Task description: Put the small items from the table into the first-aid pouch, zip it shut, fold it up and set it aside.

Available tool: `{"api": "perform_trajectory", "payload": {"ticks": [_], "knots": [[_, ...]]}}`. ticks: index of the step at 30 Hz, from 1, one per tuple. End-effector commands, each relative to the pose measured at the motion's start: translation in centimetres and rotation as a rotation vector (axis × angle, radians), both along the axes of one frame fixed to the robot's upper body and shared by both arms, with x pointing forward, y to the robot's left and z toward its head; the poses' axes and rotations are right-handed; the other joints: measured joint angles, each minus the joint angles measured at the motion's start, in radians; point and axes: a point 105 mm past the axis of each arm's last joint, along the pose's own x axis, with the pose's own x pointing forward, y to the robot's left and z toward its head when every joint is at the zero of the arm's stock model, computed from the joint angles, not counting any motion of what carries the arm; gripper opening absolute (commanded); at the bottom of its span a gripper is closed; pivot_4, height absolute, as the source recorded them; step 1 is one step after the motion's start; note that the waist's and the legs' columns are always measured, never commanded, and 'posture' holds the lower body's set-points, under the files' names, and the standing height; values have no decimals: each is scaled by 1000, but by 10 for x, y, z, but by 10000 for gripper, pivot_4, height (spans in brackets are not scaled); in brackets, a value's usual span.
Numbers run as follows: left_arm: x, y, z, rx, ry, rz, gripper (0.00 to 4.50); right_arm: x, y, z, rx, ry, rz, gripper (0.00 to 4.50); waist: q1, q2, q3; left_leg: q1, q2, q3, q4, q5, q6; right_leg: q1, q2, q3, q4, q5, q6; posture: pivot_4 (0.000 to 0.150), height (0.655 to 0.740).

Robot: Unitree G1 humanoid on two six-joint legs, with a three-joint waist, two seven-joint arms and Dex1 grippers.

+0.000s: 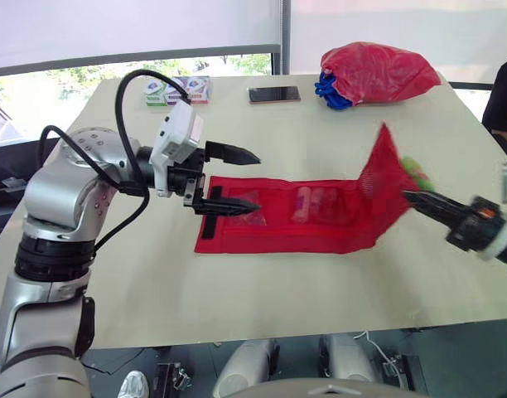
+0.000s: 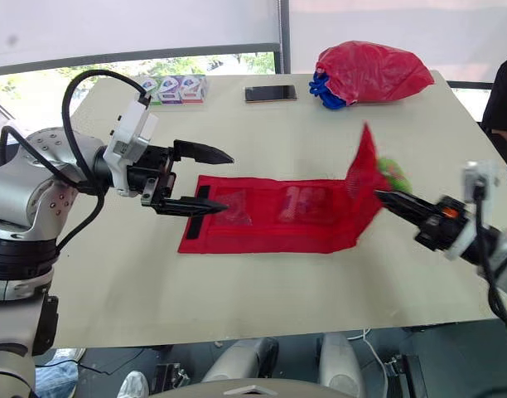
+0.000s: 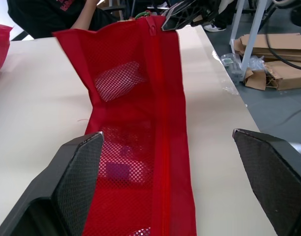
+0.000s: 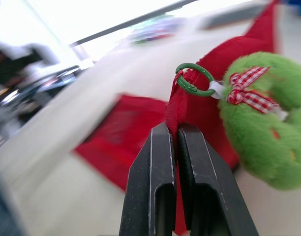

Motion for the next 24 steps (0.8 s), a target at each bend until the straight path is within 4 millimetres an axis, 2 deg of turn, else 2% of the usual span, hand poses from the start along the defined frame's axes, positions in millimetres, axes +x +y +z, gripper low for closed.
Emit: {"api": "perform_trajectory", "payload": {"ticks": [1,4,7,15,18,19,20,21,24], "knots": [[-1,3,12,1,-60,4,45000,9,44,0,-101,-54,223,181,-1,0,0,0,0,0,0,0,0,0,0,0,0,0,0,1500,7400],[-2,5,14,4,-67,8,45000,20,73,-5,-202,-85,353,181,-5,-3,2,-2,-1,-1,2,0,0,-1,-1,-2,-1,1,-1,1500,7400],[-5,8,14,7,-73,28,45000,32,99,-24,-353,-92,457,181,-13,-4,3,-2,0,-1,1,0,0,-1,-1,-2,-1,1,-1,1500,7400],[-10,11,11,-7,-62,69,45000,50,116,-59,-616,-131,498,181,-11,-5,3,-2,-1,-2,3,0,0,-2,0,-4,0,1,-1,1500,7400],[-10,12,9,-12,-56,79,45000,47,116,-59,-629,-174,517,181,-10,-5,3,-2,-1,-3,3,0,-1,-2,0,-5,0,1,-1,1500,7400],[-10,12,9,-14,-54,81,45000,46,116,-56,-622,-186,518,5312,-10,-5,3,-2,-1,-3,3,0,-1,-2,0,-5,0,1,-1,1500,7400],[-10,13,8,-15,-51,84,45000,43,116,-50,-589,-208,528,7666,-10,-5,3,-2,-1,-3,3,0,-1,-2,1,-5,0,1,-1,1500,7400],[-9,14,7,-15,-49,87,45000,40,116,-44,-554,-226,536,12612,-10,-5,3,-2,-1,-3,3,0,-1,-2,0,-5,0,1,-1,1500,7400],[-6,17,3,-19,-40,103,45000,31,111,-27,-446,-281,540,23847,-9,-5,3,-2,-1,-3,3,0,-1,-2,0,-5,0,1,-1,1500,7400]]}}
